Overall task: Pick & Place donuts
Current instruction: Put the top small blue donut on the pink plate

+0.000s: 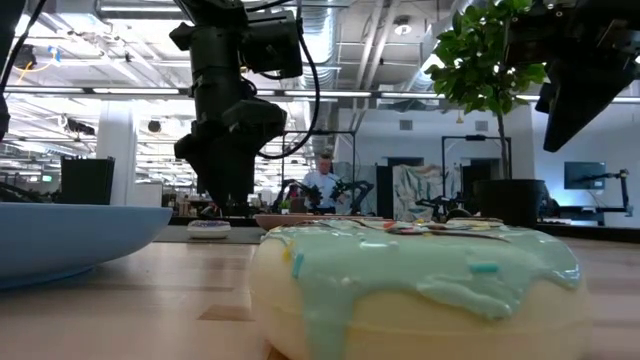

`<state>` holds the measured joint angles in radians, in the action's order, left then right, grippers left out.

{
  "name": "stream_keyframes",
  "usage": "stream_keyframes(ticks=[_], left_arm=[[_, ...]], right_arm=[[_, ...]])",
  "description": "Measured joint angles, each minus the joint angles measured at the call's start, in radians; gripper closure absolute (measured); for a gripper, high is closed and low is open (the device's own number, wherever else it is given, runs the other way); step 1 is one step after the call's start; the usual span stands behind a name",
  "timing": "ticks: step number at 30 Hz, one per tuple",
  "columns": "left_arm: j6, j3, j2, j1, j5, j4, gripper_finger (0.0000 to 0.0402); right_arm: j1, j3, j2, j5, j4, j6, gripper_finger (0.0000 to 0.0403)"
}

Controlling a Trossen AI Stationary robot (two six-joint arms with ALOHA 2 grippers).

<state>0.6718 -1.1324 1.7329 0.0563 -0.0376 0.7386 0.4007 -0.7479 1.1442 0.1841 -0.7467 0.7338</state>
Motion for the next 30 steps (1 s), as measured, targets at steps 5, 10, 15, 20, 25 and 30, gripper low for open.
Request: stream_keyframes(ticks=[5, 10, 15, 20, 25, 30], left_arm=[[-0.008, 0.0, 0.0, 0.0, 0.0, -0.007, 0.0168], [-0.009, 0.0, 0.0, 0.003, -0.001, -0.019, 0.0161], [-0.008, 0.0, 0.0, 0.011, -0.061, -0.013, 0.012], [-0.028, 0.0, -0.001, 0.02, -0.056, -0.014, 0.0081], [-0.054, 0.0, -0.001, 0.018, -0.054, -0.015, 0.0072], [0.024, 0.0, 0.002, 0.023, -0.099, 0.007, 0.0072]], right_arm=[[0.0, 0.0, 0.0, 0.0, 0.0, 0.0, 0.0402], [0.0, 0.0, 0.0, 0.001, 0.0, 0.0, 0.0403], [0.0, 0.0, 0.0, 0.001, 0.0, 0.0, 0.0402], [0.0, 0.0, 0.0, 0.001, 0.0, -0.001, 0.0402], [0.0, 0.0, 0.0, 0.004, 0.0, -0.008, 0.0402], [-0.004, 0.0, 0.0, 0.034, 0.0, -0.009, 0.0402]])
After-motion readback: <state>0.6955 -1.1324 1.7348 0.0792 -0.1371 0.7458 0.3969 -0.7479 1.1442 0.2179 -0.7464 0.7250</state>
